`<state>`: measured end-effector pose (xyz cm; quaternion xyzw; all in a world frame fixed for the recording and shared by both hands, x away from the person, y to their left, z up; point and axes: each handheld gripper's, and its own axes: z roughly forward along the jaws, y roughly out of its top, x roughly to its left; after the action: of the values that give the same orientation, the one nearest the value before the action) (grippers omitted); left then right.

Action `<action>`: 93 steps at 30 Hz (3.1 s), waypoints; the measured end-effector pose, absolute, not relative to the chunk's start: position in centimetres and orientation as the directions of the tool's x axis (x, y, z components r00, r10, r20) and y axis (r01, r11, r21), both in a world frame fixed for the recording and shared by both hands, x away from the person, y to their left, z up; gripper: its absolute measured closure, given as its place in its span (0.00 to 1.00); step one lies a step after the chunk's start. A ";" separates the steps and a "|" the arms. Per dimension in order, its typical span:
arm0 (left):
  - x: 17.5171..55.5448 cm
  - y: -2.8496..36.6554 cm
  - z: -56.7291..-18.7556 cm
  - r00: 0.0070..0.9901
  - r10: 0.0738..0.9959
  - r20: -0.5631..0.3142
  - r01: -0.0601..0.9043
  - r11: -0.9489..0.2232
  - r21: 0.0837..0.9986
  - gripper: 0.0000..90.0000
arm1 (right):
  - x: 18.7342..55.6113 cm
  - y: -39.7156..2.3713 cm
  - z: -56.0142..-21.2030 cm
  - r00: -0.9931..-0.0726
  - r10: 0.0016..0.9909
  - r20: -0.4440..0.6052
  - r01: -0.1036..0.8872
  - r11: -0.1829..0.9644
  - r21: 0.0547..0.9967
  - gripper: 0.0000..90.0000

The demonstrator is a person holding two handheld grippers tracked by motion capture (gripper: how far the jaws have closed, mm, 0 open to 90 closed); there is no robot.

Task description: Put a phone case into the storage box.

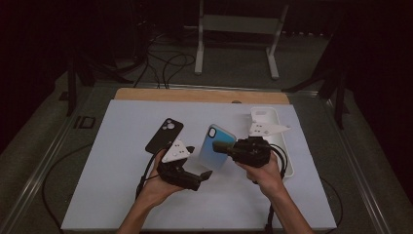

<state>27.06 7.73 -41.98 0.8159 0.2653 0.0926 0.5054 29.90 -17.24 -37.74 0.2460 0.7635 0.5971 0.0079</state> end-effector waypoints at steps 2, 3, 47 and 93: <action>27.0 7.7 -42.0 0.856 0.500 -0.133 0.338 -0.347 0.875 0.12 | 29.7 -16.9 -37.6 -0.898 0.344 0.273 0.349 0.183 0.919 0.96; 27.0 7.7 -42.0 0.861 0.490 -0.137 0.337 -0.347 0.875 0.12 | 29.7 -16.9 -37.6 -0.898 0.344 0.273 0.349 0.183 0.919 0.96; 26.6 8.3 -42.7 0.879 0.458 -0.134 0.328 -0.374 0.868 0.96 | 28.7 -15.1 -38.2 -0.909 0.405 0.102 0.254 0.342 0.905 0.22; 26.1 7.0 -43.8 0.746 0.663 -0.062 0.390 -0.361 0.847 0.95 | 28.8 -10.8 -36.8 -0.727 0.667 0.164 0.362 0.170 0.916 0.18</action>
<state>26.13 7.01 -43.76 0.8118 0.3243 0.1470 0.4629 28.77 -10.81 -36.84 0.3424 0.7519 0.5459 0.1396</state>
